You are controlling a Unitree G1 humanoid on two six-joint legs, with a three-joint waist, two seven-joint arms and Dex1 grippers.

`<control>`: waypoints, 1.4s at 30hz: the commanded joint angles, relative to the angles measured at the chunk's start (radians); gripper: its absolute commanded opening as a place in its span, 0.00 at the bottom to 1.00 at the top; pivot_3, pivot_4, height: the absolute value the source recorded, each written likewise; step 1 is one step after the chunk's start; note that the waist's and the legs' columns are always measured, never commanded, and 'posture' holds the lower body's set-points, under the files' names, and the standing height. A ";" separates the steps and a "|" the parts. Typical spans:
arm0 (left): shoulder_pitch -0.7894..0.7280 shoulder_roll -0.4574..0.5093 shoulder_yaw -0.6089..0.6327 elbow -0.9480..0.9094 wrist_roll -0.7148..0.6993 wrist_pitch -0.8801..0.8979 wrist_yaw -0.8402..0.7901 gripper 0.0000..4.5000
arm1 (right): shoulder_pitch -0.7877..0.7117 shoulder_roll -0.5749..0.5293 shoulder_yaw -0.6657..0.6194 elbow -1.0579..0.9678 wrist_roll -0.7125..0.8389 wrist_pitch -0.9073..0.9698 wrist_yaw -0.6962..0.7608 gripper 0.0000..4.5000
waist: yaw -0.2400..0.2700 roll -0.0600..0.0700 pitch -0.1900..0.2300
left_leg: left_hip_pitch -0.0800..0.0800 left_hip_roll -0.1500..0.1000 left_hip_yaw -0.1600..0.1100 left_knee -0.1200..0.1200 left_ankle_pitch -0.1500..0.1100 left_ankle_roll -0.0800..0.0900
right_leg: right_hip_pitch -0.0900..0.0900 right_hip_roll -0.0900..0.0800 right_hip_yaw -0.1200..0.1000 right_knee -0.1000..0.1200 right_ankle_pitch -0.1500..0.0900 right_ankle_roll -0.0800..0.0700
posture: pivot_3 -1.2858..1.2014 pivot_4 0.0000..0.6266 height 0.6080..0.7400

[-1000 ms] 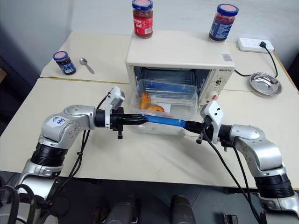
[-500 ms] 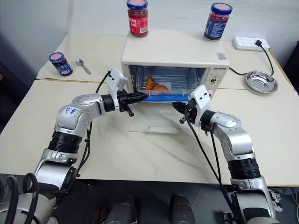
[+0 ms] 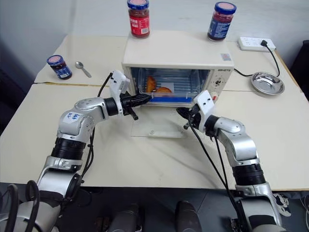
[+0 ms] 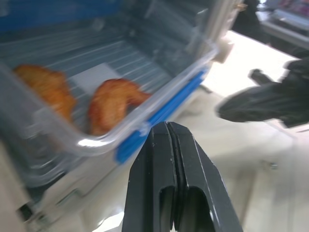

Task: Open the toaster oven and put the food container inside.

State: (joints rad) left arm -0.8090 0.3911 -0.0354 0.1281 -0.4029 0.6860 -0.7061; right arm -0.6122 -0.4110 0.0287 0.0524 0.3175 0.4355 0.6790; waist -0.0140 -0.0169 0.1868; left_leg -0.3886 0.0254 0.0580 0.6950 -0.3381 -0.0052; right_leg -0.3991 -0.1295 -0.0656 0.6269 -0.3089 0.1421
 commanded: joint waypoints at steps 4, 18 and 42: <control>0.043 0.087 0.115 -0.200 -0.127 0.125 -0.032 0.00 | -0.096 0.086 -0.015 0.090 -0.049 -0.058 -0.113 0.01 | -0.011 0.000 0.000 | 0.000 0.000 0.000 0.000 0.000 0.000 | 0.000 0.000 0.000 0.000 0.000 0.000 | 0.52 0.24 1.00; 0.286 0.598 0.403 -0.452 -0.430 0.307 -0.374 0.20 | 0.271 -0.315 -0.294 -0.432 0.366 0.309 0.215 0.00 | 0.005 0.001 0.001 | 0.000 -0.002 -0.010 -0.007 -0.001 0.001 | 0.001 -0.002 -0.001 -0.004 -0.001 -0.001 | 0.52 0.24 1.00; 0.279 0.708 0.361 -0.408 -0.409 0.159 -0.422 0.99 | 0.495 -0.144 -0.208 -0.347 0.204 0.162 -0.005 0.00 | 0.011 0.001 0.001 | 0.013 0.000 0.007 -0.013 0.000 0.000 | 0.004 0.001 0.008 -0.003 -0.002 -0.003 | 0.52 0.24 1.00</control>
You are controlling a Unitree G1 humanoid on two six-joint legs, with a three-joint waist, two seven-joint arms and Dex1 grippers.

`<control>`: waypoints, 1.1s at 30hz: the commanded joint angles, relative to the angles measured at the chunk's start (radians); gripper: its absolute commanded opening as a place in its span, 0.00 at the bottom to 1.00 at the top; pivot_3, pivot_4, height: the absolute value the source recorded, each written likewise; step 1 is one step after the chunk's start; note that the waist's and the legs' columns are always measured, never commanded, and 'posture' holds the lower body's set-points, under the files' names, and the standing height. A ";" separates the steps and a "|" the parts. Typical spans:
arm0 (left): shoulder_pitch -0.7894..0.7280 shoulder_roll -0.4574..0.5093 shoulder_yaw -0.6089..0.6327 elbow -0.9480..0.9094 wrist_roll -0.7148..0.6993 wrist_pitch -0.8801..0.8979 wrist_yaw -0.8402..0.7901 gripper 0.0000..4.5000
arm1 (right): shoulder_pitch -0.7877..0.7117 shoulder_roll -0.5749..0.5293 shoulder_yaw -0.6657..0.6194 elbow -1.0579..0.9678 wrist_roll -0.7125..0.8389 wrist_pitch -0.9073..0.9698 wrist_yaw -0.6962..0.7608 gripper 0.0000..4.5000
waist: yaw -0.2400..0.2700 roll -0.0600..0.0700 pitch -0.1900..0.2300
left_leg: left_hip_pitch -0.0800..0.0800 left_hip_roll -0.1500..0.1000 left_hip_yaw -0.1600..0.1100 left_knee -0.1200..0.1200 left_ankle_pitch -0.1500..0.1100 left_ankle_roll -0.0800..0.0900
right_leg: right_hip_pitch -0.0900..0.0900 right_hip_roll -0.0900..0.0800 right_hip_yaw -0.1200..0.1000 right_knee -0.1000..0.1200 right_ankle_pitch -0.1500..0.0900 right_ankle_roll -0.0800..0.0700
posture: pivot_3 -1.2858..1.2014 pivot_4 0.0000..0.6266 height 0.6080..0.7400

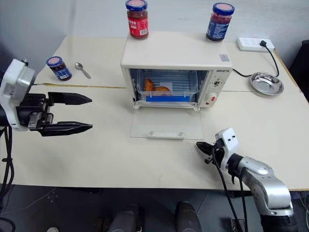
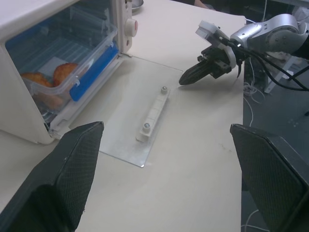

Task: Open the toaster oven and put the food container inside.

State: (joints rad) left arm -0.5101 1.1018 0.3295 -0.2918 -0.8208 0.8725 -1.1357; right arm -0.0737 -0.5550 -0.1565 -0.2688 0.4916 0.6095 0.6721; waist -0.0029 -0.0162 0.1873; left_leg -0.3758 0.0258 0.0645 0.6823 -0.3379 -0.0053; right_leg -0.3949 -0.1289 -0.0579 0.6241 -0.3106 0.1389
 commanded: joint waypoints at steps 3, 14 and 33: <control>-0.017 -0.007 -0.004 0.016 0.010 -0.039 0.016 0.99 | -0.087 -0.031 -0.077 -0.059 0.093 0.023 0.024 0.00 | 0.000 0.000 0.000 | 0.000 0.001 0.000 0.000 0.000 0.000 | 0.000 0.001 0.000 0.000 0.000 0.000 | 0.52 0.24 1.00; -0.013 -0.008 0.002 0.060 0.018 -0.074 0.025 0.99 | -0.281 -0.261 -0.298 -0.042 0.380 0.203 0.097 0.00 | 0.004 -0.001 0.000 | 0.000 0.003 0.000 -0.001 -0.001 -0.001 | 0.000 0.003 -0.001 0.000 -0.001 -0.002 | 0.52 0.24 1.00; -0.002 0.016 0.031 0.165 0.058 -0.125 0.002 1.00 | -0.186 -0.581 -0.451 0.169 0.322 0.151 0.431 0.99 | 0.000 0.000 0.000 | 0.000 0.003 0.004 0.000 -0.003 0.001 | -0.001 0.003 0.002 0.000 -0.001 -0.002 | 0.52 0.24 1.00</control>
State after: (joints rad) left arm -0.5059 1.1017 0.3276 -0.1234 -0.7700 0.7643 -1.1346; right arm -0.2539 -1.1167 -0.5949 -0.0969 0.8403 0.8095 1.0984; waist -0.0031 -0.0165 0.1875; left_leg -0.3754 0.0287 0.0688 0.6826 -0.3406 -0.0043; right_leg -0.3959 -0.1264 -0.0554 0.6237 -0.3114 0.1374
